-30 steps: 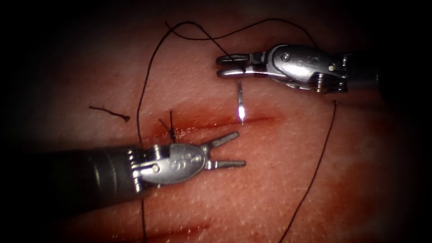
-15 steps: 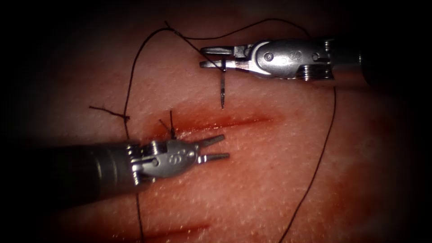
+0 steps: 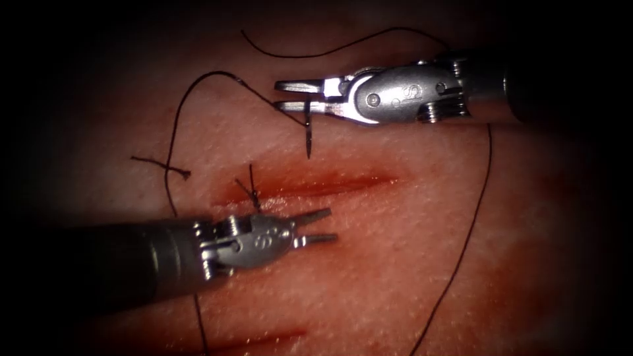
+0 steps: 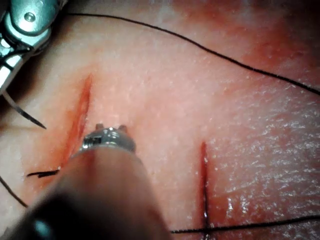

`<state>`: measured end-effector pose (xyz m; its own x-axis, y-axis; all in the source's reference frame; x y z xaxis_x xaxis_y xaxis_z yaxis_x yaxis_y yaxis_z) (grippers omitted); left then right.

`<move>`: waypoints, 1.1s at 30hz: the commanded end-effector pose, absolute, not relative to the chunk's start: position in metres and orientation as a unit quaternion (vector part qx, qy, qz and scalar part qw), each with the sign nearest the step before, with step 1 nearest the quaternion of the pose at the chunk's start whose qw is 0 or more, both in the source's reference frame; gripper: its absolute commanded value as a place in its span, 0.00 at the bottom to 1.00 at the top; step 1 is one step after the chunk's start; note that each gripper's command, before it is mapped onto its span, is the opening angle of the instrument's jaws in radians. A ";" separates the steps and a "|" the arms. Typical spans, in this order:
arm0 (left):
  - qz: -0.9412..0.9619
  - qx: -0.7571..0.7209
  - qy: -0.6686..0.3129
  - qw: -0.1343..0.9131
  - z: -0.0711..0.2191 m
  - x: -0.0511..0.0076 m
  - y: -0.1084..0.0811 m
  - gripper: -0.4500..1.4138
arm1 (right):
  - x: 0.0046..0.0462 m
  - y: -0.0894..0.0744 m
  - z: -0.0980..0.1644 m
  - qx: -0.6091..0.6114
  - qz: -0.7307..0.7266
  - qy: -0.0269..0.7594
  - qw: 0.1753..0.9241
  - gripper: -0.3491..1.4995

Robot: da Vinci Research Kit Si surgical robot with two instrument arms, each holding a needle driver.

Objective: Wound Closure
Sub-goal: Push needle through tissue above incision with right end-effector

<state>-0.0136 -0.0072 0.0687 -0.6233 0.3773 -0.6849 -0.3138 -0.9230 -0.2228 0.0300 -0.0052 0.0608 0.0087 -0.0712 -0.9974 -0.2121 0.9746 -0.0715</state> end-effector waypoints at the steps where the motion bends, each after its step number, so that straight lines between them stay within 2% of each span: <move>1: 0.900 -0.390 -0.041 0.192 0.069 -0.0140 -0.007 0.26 | 0.0307 -0.005 0.061 -0.107 0.041 0.702 0.703 0.00; 33: 0.898 -0.390 -0.045 0.196 0.069 -0.0136 -0.007 0.26 | 0.0313 -0.006 0.061 -0.166 -0.014 0.694 0.701 0.00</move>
